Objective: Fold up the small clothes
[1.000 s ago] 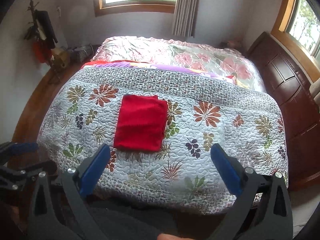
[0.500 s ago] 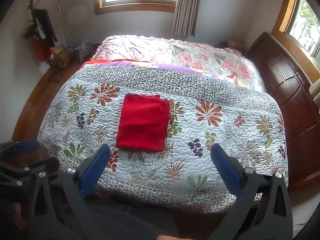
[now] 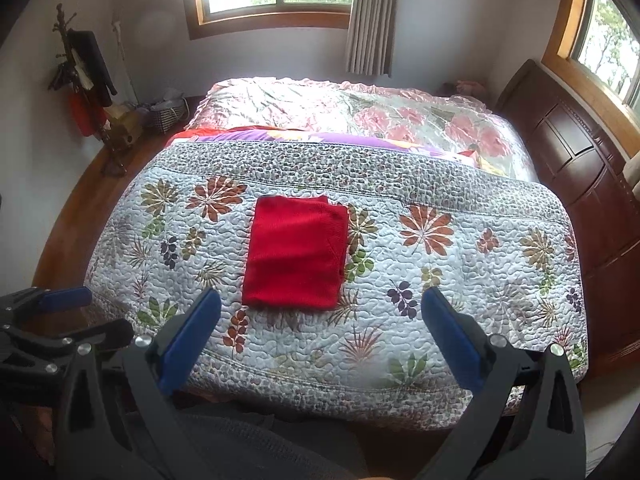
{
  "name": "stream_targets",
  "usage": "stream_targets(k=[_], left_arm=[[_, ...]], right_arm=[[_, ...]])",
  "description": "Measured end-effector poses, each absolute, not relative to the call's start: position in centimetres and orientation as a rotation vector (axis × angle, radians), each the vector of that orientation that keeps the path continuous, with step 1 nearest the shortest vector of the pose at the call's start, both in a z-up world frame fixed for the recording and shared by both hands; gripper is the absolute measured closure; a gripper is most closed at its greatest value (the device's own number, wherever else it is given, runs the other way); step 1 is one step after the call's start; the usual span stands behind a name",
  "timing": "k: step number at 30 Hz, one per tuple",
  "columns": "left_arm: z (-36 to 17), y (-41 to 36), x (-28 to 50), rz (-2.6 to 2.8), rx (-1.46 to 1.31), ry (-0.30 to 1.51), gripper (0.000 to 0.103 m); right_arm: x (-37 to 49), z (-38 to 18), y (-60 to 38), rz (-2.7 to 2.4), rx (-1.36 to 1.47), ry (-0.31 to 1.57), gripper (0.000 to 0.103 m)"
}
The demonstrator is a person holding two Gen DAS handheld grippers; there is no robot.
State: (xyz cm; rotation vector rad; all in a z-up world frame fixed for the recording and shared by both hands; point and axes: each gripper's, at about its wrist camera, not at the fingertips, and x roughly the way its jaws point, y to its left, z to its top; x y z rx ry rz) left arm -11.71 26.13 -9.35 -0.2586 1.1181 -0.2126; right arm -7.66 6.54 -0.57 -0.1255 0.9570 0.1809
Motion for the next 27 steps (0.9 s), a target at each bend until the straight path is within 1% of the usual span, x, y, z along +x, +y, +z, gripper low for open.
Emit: stream_targets(k=[27], left_arm=[[-9.5, 26.4, -10.3, -0.186, -0.236, 1.128, 0.004]], right_arm=[[-6.1, -0.3, 6.9, 0.178, -0.134, 0.924, 0.003]])
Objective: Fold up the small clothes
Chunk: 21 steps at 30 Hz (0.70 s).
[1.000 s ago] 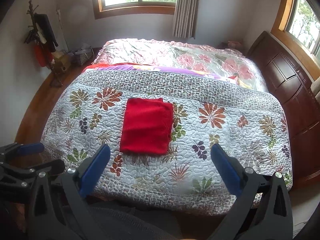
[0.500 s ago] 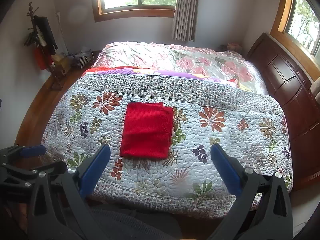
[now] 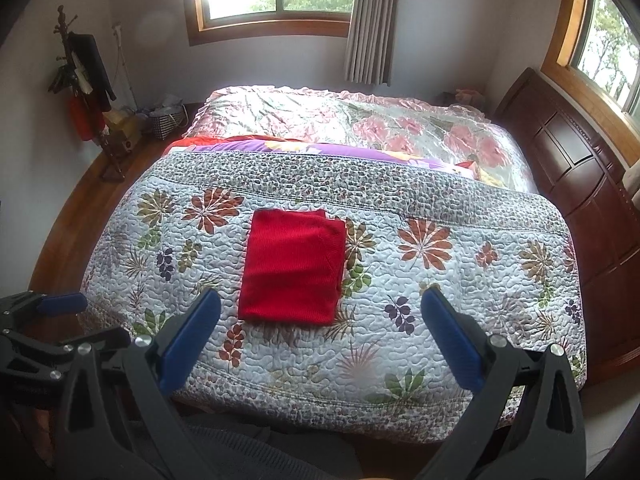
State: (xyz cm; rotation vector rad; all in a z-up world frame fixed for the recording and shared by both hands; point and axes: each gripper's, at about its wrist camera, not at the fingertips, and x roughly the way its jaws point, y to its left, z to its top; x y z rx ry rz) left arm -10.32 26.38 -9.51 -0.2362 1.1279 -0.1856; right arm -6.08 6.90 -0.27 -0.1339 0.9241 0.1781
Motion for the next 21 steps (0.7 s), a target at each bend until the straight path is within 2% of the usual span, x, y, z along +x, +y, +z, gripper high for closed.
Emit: stream_targets(k=[21], left_arm=[[-8.9, 25.9, -9.3, -0.171, -0.24, 1.127, 0.004]], right_arm=[[-4.9, 0.6, 6.7, 0.199, -0.13, 0.91, 0.003]])
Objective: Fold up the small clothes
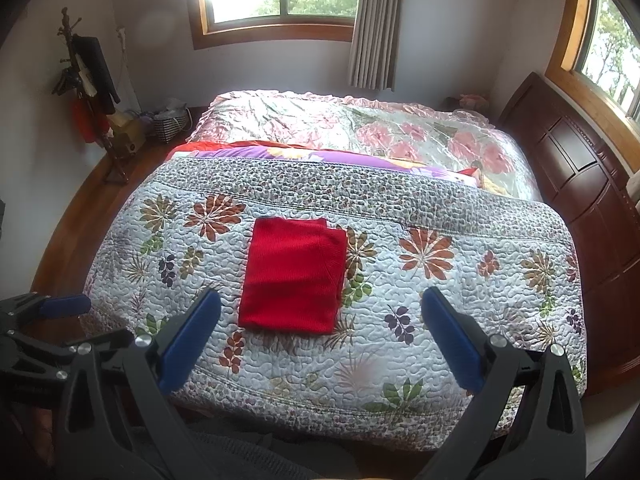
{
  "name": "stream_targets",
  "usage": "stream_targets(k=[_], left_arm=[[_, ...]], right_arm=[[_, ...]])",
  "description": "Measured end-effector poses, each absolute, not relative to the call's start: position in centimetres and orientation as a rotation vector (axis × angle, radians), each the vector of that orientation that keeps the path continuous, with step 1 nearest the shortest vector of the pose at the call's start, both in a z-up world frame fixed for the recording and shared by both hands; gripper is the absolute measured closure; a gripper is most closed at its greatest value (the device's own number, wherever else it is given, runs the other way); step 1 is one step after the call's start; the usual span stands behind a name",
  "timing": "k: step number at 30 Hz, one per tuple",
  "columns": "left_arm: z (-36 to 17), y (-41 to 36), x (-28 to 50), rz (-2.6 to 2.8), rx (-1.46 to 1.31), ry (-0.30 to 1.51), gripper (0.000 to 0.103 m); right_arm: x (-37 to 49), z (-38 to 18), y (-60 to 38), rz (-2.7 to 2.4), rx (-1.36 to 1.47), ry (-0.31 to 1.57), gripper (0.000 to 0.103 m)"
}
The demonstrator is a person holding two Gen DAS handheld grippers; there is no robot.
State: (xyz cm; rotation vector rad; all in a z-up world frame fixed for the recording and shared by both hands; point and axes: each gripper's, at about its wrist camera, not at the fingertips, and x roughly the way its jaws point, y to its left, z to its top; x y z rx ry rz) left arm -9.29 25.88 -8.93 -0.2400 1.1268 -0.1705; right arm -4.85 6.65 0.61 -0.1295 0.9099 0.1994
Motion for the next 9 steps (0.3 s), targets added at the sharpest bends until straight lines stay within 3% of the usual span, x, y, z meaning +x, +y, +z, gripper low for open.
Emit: stream_targets(k=[9], left_arm=[[-8.82, 25.32, -9.69, -0.153, -0.239, 1.139, 0.004]], right_arm=[[-4.41, 0.71, 6.17, 0.208, -0.129, 0.921, 0.003]])
